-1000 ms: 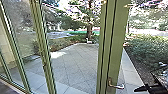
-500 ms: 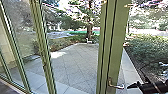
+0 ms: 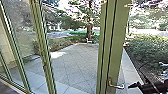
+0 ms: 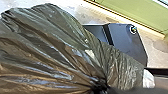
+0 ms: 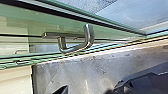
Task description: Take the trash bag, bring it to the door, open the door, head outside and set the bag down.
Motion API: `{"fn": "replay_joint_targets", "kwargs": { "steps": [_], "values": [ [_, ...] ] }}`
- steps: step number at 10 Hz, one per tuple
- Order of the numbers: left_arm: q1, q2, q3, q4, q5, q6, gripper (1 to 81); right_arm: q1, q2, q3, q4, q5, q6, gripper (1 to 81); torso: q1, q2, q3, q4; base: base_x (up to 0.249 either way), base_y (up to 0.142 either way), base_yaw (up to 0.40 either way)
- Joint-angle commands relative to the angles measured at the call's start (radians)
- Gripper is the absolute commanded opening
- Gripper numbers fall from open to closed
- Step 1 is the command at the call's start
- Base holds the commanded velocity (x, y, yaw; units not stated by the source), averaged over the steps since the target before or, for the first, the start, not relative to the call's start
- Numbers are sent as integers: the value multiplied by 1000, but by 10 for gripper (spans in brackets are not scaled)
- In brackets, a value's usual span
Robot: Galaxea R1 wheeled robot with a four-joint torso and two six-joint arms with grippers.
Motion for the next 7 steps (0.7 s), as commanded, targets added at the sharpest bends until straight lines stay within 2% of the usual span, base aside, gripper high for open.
{"fn": "replay_joint_targets", "kwargs": {
  "steps": [1, 7],
  "values": [
    [-54, -3, 5, -5, 61, -2, 10, 127, 16, -22, 20, -18, 31, 811, 0, 0, 0, 0, 0, 0, 0],
    [-54, -2, -7, -7, 59, -4, 10, 130, 127, -147, 20, -18, 108, 811, 0, 0, 0, 0, 0, 0, 0]
  ]
}}
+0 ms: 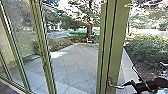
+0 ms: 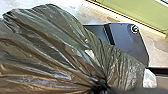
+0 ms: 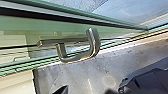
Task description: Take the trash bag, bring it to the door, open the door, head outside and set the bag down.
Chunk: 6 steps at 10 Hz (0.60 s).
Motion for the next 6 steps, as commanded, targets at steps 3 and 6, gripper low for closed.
{"fn": "replay_joint_targets", "kwargs": {
  "steps": [3, 6],
  "values": [
    [-53, 1, -6, -7, 58, -4, 10, 139, 42, -74, 20, -17, 37, 811, 0, 0, 0, 0, 0, 0, 0],
    [-53, 21, -46, -10, 58, -15, 10, 139, 93, -125, 20, -15, 79, 811, 0, 0, 0, 0, 0, 0, 0]
  ]
}}
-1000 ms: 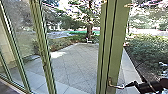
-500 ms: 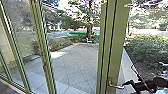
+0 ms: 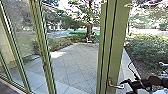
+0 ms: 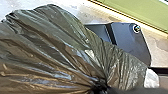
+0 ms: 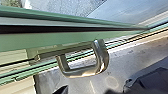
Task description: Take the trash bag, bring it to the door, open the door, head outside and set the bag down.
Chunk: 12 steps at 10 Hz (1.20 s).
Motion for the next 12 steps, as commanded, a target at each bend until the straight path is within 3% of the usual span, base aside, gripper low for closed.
{"fn": "replay_joint_targets", "kwargs": {
  "steps": [1, 12],
  "values": [
    [-53, 14, -29, -11, 58, -5, 10, 142, 11, -23, 23, -16, 22, 811, 0, 0, 0, 0, 0, 0, 0],
    [-41, 11, -30, -11, 58, -3, 10, 146, 152, -219, 28, -19, 74, 811, 1, 0, 0, 0, 0, 0, 0]
  ]
}}
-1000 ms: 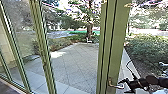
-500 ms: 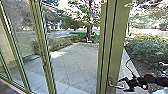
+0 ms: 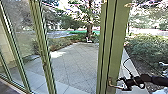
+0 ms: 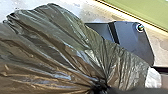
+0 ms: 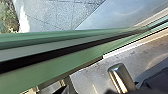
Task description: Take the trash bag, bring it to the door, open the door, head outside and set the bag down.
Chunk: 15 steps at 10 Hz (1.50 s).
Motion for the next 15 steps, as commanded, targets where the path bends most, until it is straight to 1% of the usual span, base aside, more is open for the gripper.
{"fn": "replay_joint_targets", "kwargs": {
  "steps": [1, 3, 5, 7, 8, 12, 13, 15],
  "values": [
    [-47, -3, 1, -6, 58, 5, 10, 141, 23, -35, 28, -15, 7, 811, 0, 0, 0, 0, 0, 0, 0],
    [-47, -1, 1, -4, 58, 5, 10, 123, 53, -70, 28, -15, 8, 811, 0, 0, 0, 0, 0, 0, 0],
    [-47, 0, 1, -4, 58, 4, 10, 80, 99, -122, 28, -13, 10, 811, 0, 0, 0, 0, 0, 0, 0],
    [-47, -1, 1, -4, 58, 3, 10, 57, 125, -153, 30, -7, 11, 811, 0, 0, 0, 0, 0, 0, 0],
    [-47, 0, 1, -4, 58, 5, 10, 49, 133, -159, 30, -3, 20, 811, 0, 0, 0, 0, 0, 0, 0],
    [-47, 9, -3, -1, 58, 5, 10, -16, 169, -188, 31, 8, 99, 811, -2, 0, 0, -1, 0, 0, 0],
    [-47, 11, -8, -3, 58, 5, 10, -38, 185, -197, 31, 26, 100, 811, -2, 0, 0, -1, 0, 0, 0],
    [-47, 12, -9, -3, 58, 5, 10, -58, 214, -206, 14, 26, 99, 811, -3, -1, 1, -1, 0, 0, 0]
  ]
}}
